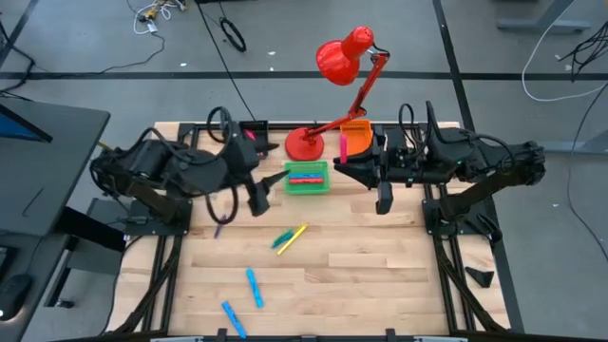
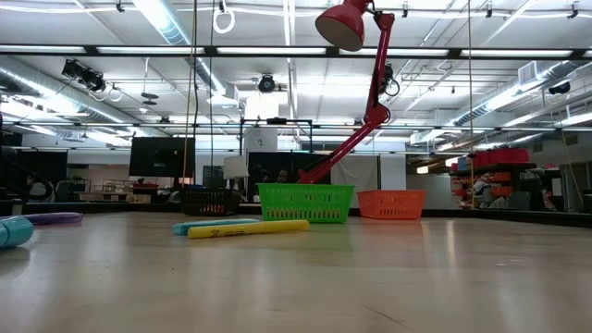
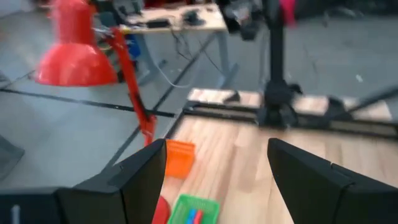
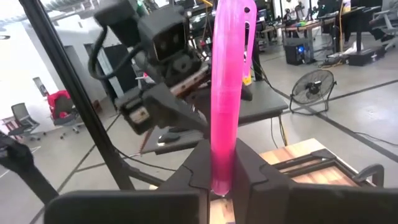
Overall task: Pick & Place Markers
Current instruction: Put the small pink highlighter into the orange basket
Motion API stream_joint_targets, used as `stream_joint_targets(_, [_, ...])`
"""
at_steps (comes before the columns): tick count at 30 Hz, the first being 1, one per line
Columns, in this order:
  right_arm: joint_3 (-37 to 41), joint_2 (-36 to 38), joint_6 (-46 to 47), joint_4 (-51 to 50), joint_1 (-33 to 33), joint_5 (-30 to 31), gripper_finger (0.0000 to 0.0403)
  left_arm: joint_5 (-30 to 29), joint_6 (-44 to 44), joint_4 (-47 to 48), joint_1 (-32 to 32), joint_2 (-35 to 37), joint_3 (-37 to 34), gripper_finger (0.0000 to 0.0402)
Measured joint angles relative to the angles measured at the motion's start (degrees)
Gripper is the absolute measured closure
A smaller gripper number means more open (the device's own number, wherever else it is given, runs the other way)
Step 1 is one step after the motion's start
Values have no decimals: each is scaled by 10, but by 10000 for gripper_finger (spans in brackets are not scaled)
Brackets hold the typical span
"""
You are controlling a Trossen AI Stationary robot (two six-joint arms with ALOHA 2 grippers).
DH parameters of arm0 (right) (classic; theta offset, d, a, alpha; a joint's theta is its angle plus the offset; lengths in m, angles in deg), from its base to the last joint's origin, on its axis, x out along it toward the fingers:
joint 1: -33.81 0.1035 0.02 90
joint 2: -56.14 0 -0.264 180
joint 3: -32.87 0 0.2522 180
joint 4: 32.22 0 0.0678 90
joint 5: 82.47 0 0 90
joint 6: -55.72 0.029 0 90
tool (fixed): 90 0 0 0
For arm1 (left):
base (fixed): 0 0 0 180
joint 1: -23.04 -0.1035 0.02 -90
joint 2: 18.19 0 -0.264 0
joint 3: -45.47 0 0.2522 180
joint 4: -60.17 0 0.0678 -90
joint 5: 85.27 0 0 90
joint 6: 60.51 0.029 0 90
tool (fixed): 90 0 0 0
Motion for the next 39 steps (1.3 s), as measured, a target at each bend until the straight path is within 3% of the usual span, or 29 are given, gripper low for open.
stream_joint_targets(3, [0,0,1,-6,0,-3,382,53,18,-20,1,40,-76,118])
stream_joint_targets(7, [0,1,1,-4,5,-3,382,115,24,-142,-3,119,-215,118])
stream_joint_targets(12, [0,1,2,-12,6,-3,382,110,16,-317,-3,220,-382,118])
stream_joint_targets(17, [0,1,2,-32,10,34,382,78,-17,-433,-3,286,-488,118])
stream_joint_targets(20, [0,1,12,-62,22,106,382,52,-35,-451,-3,305,-515,118])
stream_joint_targets(26, [0,5,112,-210,54,311,382,29,-42,-450,-3,306,-519,118])
stream_joint_targets(34, [0,8,296,-415,56,428,382,29,-42,-448,-18,305,-519,118])
stream_joint_targets(39, [0,8,461,-565,56,446,382,29,-40,-448,-21,305,-519,118])
